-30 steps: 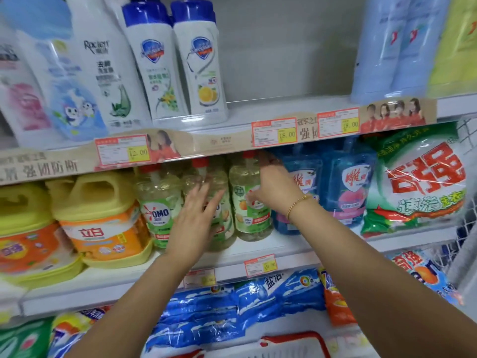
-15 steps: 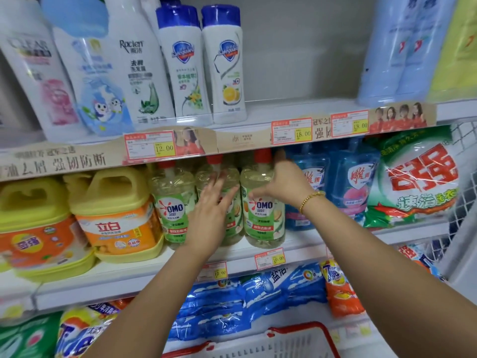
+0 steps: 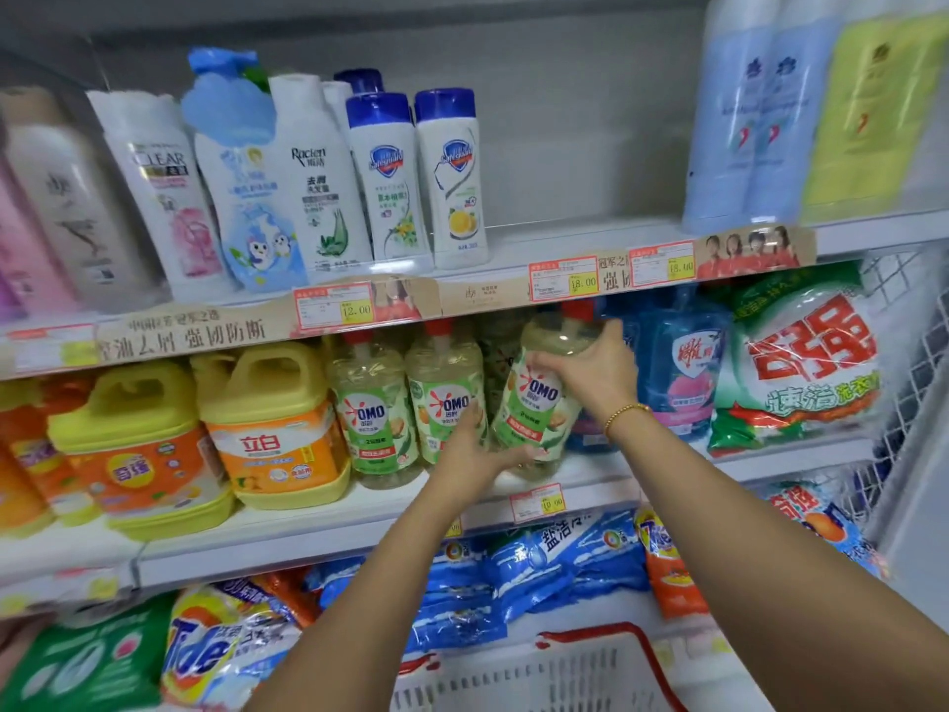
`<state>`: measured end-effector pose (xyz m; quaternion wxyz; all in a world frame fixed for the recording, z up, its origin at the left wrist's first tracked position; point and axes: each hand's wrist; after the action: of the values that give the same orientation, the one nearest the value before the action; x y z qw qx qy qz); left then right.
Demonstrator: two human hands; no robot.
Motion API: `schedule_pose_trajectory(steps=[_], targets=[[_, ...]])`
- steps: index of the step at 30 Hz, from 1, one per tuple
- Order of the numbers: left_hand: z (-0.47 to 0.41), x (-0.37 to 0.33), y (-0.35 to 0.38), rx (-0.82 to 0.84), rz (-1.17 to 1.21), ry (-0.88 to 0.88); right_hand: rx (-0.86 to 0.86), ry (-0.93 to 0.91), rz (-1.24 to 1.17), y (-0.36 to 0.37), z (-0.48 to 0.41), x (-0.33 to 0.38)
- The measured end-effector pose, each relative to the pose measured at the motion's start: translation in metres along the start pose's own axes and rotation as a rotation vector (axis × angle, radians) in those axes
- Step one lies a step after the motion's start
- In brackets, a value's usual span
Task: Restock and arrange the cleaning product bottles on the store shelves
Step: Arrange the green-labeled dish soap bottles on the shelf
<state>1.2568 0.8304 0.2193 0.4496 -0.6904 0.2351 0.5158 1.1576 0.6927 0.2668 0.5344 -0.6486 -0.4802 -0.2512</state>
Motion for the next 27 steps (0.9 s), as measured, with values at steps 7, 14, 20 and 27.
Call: schedule_pose_trajectory(steps=[7, 14, 20, 27], targets=[[-0.003, 0.006, -0.017, 0.162, 0.236, -0.229, 0.212, 0.253, -0.437, -0.018, 0.014, -0.021], [0.033, 0.034, -0.037, 0.495, 0.302, -0.282, 0.536, 0.204, -0.529, -0.045, 0.073, -0.024], [0.070, 0.018, -0.025, 0.460, 0.290, -0.044, 0.649, 0.008, -0.356, -0.042, 0.121, -0.007], [0.104, -0.006, -0.044, 0.112, 0.377, 0.154, 0.633, -0.209, -0.536, -0.049, 0.143, 0.022]])
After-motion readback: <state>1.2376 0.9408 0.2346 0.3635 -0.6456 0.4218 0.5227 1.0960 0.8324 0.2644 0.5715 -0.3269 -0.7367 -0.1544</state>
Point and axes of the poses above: each hand's wrist, its own z-axis away from the middle knuckle, its own y-axis out of the palm, x = y × z, and after that the axes turned 4 degrees about z, right-handed
